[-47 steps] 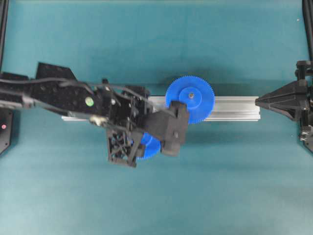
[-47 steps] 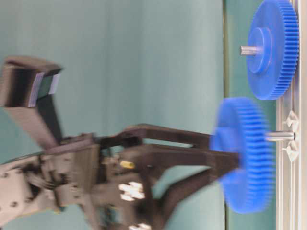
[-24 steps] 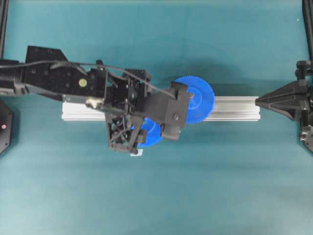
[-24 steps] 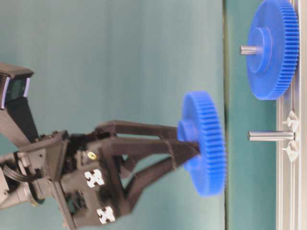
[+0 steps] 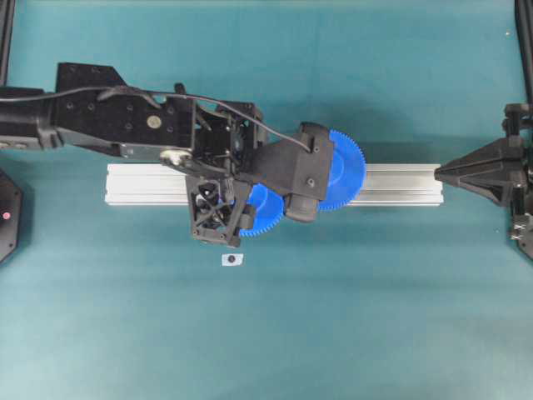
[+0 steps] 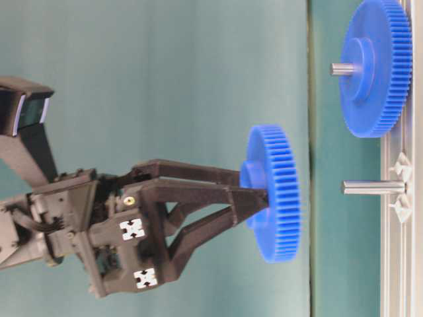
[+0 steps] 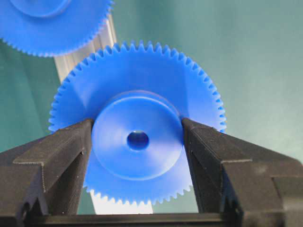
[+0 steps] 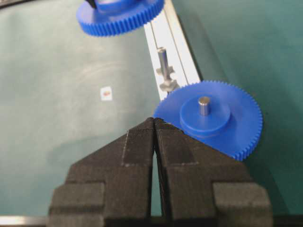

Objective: Find the location of the shaft and insert the small gear.
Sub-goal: 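Align the gear's bore over the left shaft beside the large gear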

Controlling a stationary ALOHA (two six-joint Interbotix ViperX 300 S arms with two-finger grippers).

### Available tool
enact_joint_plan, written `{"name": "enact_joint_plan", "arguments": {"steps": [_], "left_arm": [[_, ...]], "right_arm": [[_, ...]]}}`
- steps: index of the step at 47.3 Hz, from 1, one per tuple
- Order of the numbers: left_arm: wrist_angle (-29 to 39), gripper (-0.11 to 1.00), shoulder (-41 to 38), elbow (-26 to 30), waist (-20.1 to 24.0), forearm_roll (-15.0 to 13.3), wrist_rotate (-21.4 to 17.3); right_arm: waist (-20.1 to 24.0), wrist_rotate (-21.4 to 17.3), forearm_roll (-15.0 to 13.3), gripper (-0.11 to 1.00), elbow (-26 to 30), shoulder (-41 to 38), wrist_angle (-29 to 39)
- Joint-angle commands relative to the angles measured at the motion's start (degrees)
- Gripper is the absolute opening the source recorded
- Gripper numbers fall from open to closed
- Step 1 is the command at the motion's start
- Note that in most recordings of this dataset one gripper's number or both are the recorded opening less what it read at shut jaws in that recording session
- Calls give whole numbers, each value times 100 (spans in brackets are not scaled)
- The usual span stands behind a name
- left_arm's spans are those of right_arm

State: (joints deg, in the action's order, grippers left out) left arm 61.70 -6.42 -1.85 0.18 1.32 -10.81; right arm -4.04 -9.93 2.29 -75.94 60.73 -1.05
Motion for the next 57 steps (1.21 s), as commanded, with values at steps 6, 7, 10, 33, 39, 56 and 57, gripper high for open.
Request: {"name": "enact_joint_plan", "arguments": {"steps": [6, 7, 10, 33, 39, 56, 57], "left_arm": [[-9, 64, 62, 149, 44, 18, -18], [-9, 64, 62, 149, 44, 18, -18], [-9, 64, 44, 149, 62, 18, -18], [-44, 64, -229, 167, 246, 18, -369], [-70, 64, -255, 167, 308, 18, -387], [-290, 64, -325, 141, 404, 18, -448], [-308, 64, -334, 132, 404, 18, -448]], "right_arm": [[-18, -53, 0, 1, 62, -44, -26], [-18, -53, 0, 1, 62, -44, -26], [-18, -53, 0, 1, 62, -44, -35], [-18, -53, 0, 1, 62, -44, -35], [-18, -53, -9, 1, 62, -44, -35], [-18, -53, 0, 1, 53, -35, -26], [-18, -53, -9, 1, 44, -44, -26]]}}
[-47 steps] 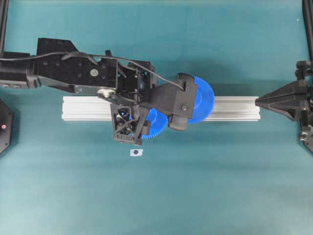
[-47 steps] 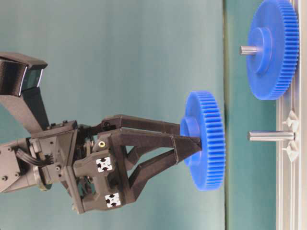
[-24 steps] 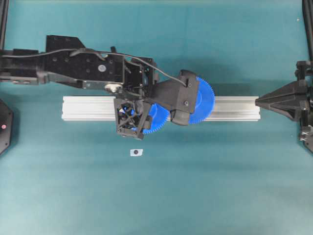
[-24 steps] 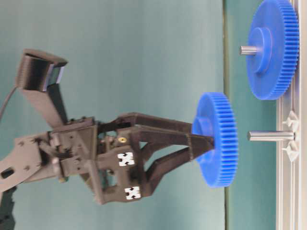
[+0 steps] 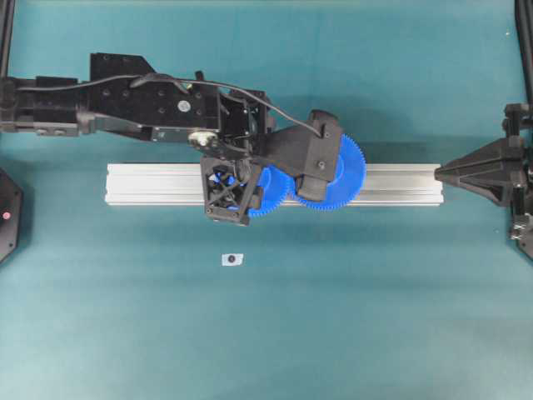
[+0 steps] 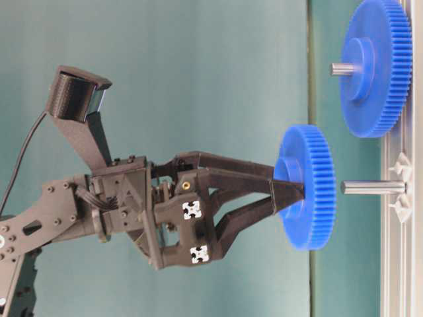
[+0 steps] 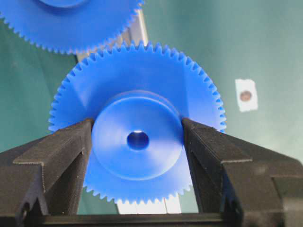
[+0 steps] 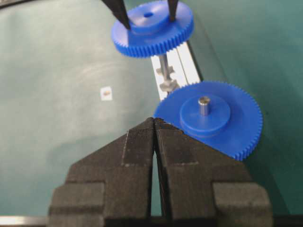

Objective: Find the location of the shaft and insert the small gear.
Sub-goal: 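Align the gear's bore over the left shaft beside the large gear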

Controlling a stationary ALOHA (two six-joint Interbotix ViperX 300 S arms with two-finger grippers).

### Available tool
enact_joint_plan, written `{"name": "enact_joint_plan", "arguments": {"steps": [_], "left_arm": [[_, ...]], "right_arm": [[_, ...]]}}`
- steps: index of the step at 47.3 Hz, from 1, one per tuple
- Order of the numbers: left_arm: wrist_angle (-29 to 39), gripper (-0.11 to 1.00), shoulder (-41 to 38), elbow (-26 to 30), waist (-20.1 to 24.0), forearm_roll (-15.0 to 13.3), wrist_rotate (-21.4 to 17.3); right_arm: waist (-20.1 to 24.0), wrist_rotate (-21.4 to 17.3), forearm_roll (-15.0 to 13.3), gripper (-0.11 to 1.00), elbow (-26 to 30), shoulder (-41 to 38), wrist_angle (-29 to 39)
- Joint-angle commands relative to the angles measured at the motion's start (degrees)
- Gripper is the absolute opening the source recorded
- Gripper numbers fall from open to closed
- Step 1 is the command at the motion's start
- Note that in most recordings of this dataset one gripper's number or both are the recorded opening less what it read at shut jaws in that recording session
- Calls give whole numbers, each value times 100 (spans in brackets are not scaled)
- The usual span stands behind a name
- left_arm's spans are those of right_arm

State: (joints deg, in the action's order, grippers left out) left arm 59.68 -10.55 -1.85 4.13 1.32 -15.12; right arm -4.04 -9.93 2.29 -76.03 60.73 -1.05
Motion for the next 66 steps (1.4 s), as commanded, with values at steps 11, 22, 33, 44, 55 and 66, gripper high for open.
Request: {"name": "enact_joint_plan", "arguments": {"steps": [11, 22, 33, 44, 55, 66], "left_arm": [[-167, 64, -18, 105, 9, 18, -26], [-167, 64, -79, 62, 9, 18, -26], [-158, 64, -114, 18, 9, 18, -26], [-193, 64, -123, -132, 44, 0, -26], [-334, 64, -123, -255, 97, 18, -26], [-334, 64, -123, -290, 185, 18, -35]], "right_arm": [[-18, -53, 0, 1, 62, -35, -26], [-18, -53, 0, 1, 62, -35, -26], [-18, -53, 0, 1, 62, -44, -26], [-18, -53, 0, 1, 62, -35, -26], [-18, -53, 0, 1, 53, -35, -35], [-18, -53, 0, 1, 53, -35, -35]]}}
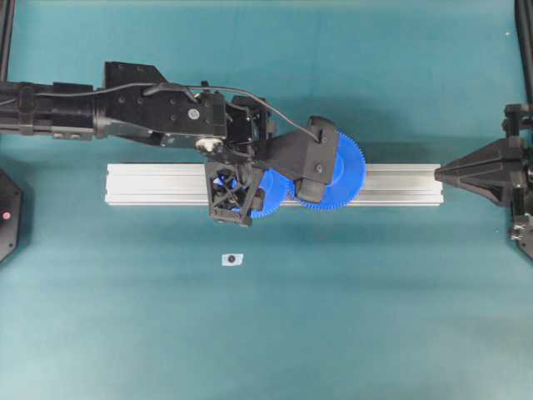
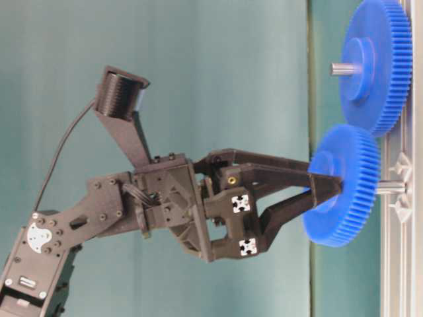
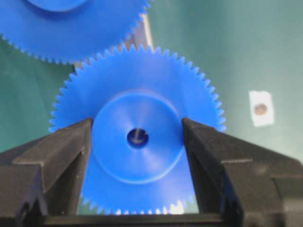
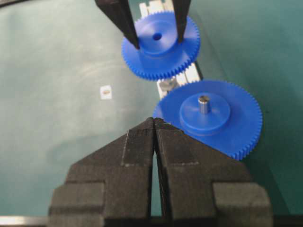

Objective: Find the location of the shaft and insert the small gear.
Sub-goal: 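Align the gear's bore over the left shaft beside the large gear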

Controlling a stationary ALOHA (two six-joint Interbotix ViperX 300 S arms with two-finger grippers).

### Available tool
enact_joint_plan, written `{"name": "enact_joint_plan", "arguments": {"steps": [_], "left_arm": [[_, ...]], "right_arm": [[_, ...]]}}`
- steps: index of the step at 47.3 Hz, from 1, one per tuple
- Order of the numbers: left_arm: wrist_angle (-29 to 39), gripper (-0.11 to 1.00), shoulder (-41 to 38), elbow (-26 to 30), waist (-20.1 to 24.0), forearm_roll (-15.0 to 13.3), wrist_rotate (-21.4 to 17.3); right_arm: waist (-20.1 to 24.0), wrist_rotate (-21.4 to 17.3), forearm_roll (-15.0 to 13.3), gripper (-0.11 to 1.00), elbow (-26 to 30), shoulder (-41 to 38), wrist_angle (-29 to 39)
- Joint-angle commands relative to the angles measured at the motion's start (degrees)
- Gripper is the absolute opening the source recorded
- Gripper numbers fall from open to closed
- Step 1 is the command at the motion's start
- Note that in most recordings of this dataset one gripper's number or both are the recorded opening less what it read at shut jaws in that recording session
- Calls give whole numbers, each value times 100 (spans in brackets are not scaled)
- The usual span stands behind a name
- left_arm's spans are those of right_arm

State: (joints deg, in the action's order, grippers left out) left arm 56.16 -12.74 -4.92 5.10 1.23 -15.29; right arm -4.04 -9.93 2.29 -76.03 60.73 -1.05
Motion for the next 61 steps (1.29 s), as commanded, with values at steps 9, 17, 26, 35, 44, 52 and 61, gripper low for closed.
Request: {"name": "enact_joint_plan", "arguments": {"steps": [9, 17, 26, 35, 44, 52, 61], "left_arm": [[18, 64, 97, -26, 193, 26, -105], [18, 64, 123, -132, 272, 26, -123], [18, 64, 158, -290, 272, 26, -88], [0, 64, 141, -299, 325, 26, -123], [-44, 64, 123, -264, 431, 26, -149], [-88, 64, 114, -272, 545, 26, -158], [-114, 64, 97, -272, 580, 26, -149]], "right_arm": [[-18, -53, 0, 1, 62, -35, -26], [-18, -62, 0, 1, 53, -35, -26], [-18, -53, 0, 1, 53, -44, -26], [-18, -62, 0, 1, 62, -35, -35], [-18, -62, 0, 1, 62, -35, -35], [-18, -62, 0, 1, 62, -35, -35], [-18, -62, 0, 1, 53, -35, -35]]}}
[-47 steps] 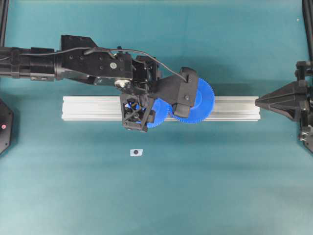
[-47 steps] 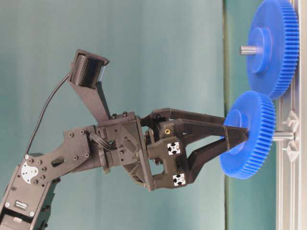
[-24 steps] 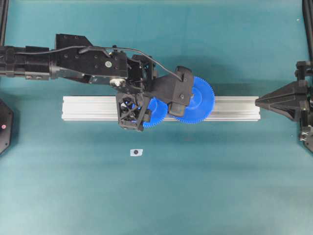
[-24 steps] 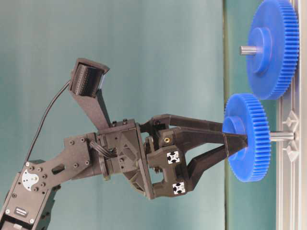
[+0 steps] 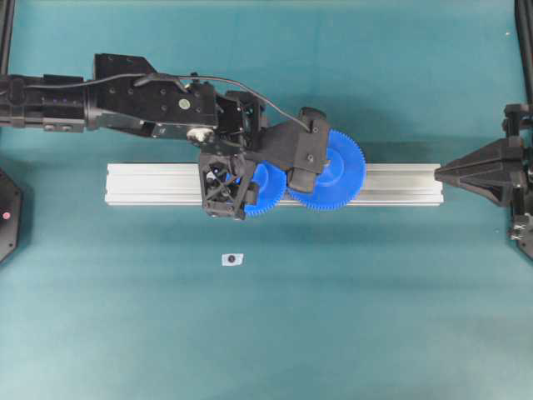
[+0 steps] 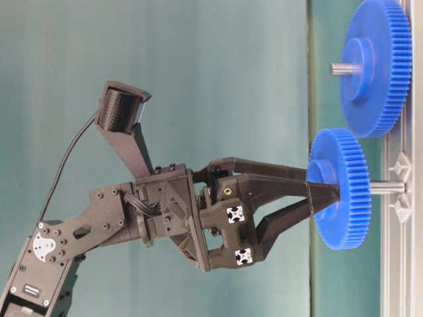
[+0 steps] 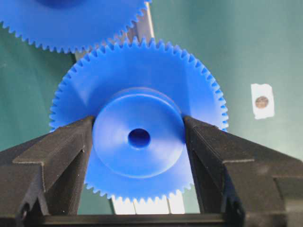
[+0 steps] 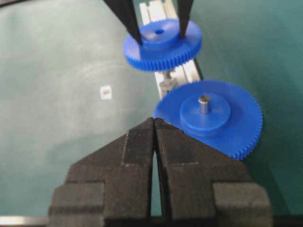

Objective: Find the location of the shaft and insert the small gear.
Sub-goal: 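Align the gear's bore over the left shaft beside the large gear, then push the small gear down onto the shaft, meshing with large gear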

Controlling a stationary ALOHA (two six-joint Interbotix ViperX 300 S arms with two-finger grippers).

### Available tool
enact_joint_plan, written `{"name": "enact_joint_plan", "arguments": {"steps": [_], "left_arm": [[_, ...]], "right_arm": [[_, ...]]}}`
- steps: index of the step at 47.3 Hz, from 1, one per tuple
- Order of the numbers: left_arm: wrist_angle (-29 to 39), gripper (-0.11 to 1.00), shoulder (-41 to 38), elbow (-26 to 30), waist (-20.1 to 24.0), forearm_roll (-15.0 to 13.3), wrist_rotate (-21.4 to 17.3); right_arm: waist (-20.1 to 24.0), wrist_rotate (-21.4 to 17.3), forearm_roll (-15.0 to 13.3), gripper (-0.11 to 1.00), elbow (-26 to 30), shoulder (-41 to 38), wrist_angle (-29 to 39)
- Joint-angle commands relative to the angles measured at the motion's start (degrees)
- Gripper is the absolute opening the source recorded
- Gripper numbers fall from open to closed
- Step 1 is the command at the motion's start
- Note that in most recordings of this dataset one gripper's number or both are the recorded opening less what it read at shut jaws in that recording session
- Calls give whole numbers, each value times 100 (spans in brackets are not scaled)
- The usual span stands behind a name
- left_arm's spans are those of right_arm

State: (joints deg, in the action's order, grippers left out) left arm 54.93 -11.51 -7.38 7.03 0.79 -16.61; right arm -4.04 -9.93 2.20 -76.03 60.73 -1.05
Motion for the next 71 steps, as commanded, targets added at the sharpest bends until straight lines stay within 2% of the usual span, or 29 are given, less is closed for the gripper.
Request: {"name": "enact_joint_plan", "arguments": {"steps": [1, 28, 42, 71], "left_arm": [[9, 64, -35, -26, 387, 70, -18], [105, 64, -185, 158, 378, 70, -9], [97, 64, -220, -35, 369, 70, 44], [141, 64, -369, 255, 360, 53, 44]], "right_arm": [[-18, -62, 9, 1, 62, -35, -26], [-18, -62, 9, 1, 62, -35, -35], [-18, -62, 9, 1, 53, -35, -26], [-18, -62, 9, 1, 70, -35, -44]]}}
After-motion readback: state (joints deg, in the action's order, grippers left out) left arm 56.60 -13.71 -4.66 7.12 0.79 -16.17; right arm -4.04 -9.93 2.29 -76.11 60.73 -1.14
